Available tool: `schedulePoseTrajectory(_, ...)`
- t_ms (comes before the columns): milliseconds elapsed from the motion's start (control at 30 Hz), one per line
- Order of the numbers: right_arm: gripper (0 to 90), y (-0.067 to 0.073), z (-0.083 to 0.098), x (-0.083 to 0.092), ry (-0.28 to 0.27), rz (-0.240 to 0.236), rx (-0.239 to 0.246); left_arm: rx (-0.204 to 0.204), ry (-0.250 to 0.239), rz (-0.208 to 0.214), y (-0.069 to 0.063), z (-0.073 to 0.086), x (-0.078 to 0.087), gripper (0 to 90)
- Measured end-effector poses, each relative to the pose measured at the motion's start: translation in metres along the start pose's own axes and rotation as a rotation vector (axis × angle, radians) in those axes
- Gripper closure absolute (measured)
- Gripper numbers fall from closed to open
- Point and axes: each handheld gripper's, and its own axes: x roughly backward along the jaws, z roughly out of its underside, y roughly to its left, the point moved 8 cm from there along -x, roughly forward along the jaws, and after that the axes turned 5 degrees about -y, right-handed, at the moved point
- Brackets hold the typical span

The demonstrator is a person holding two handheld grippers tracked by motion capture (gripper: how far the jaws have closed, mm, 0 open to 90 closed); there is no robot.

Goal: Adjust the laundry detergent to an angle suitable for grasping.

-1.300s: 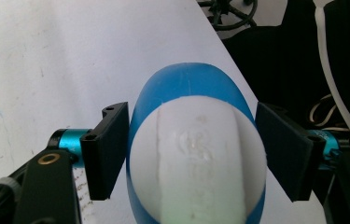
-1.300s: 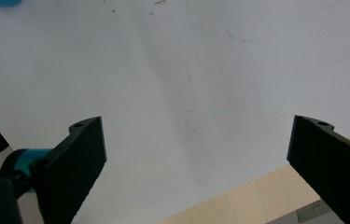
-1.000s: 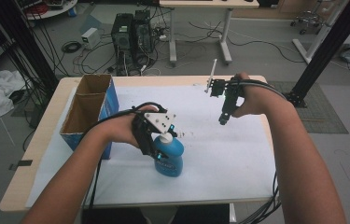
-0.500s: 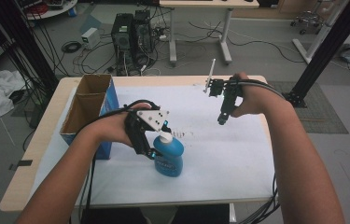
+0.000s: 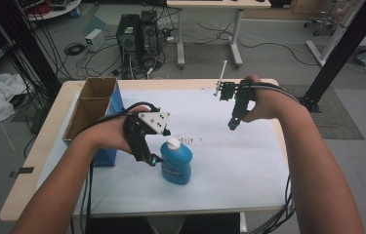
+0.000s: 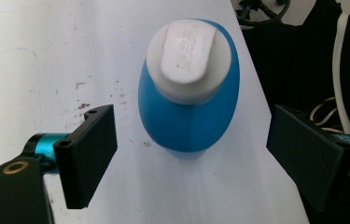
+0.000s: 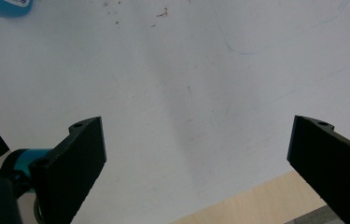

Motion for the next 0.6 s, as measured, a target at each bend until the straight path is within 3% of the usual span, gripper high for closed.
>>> schedulePoseTrajectory(267,3.6,0.003,0.000,0.003,-0.008,0.004,0.008,0.033,0.040,-0.017,-0.002,0.004,0.014,14.5)
schedulePoseTrajectory(300,3.6,0.003,0.000,0.003,-0.008,0.004,0.008,0.042,0.073,-0.031,-0.003,0.007,0.020,14.5)
schedulePoseTrajectory(600,3.6,0.013,-0.005,0.003,-0.005,0.002,0.040,0.098,0.169,-0.041,-0.005,0.017,0.037,12.0)
